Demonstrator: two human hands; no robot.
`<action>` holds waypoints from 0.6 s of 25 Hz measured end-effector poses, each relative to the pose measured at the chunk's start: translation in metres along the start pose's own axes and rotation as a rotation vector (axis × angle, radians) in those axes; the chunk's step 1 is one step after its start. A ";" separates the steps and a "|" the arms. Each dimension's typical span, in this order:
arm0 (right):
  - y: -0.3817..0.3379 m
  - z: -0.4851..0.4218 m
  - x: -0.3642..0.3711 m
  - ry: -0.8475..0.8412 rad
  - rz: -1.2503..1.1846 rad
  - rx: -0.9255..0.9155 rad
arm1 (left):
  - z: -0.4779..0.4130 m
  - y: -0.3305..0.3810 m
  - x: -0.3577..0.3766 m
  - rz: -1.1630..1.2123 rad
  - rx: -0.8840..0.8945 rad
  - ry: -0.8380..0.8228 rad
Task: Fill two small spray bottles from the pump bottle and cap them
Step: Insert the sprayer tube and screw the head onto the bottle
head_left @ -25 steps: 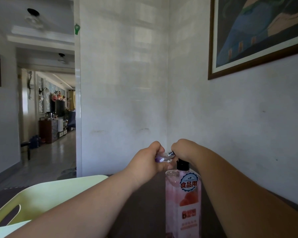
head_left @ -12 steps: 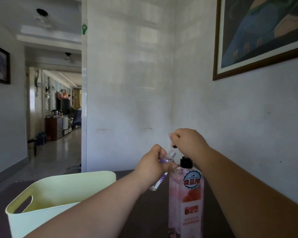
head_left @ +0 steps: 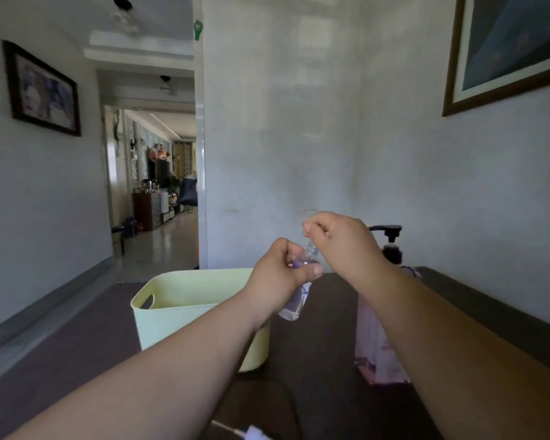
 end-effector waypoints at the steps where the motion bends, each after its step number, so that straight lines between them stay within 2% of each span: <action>1: -0.008 0.011 0.007 0.025 -0.060 0.006 | 0.013 -0.003 -0.013 0.015 -0.007 0.019; 3: -0.021 0.036 0.023 0.064 -0.203 0.026 | 0.042 -0.010 -0.042 0.044 -0.027 0.074; 5: -0.025 0.063 0.040 0.018 -0.307 0.048 | 0.065 -0.020 -0.065 0.078 -0.031 0.124; 7: -0.028 0.094 0.067 -0.179 -0.333 0.061 | 0.088 -0.032 -0.082 0.088 -0.038 0.165; 10: -0.023 0.136 0.099 -0.519 -0.230 0.110 | 0.112 -0.053 -0.095 0.049 -0.084 0.222; 15: -0.012 0.171 0.118 -0.835 -0.032 0.117 | 0.127 -0.069 -0.095 0.012 -0.138 0.229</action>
Point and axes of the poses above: each hand's wrist, its own z-axis away from the middle knuckle, its own x-axis out of the palm, y = z × x, the point moved 3 cm from there along -z, towards the middle knuckle, and after that the axes turned 2 degrees about -y, right-handed, at the moved point
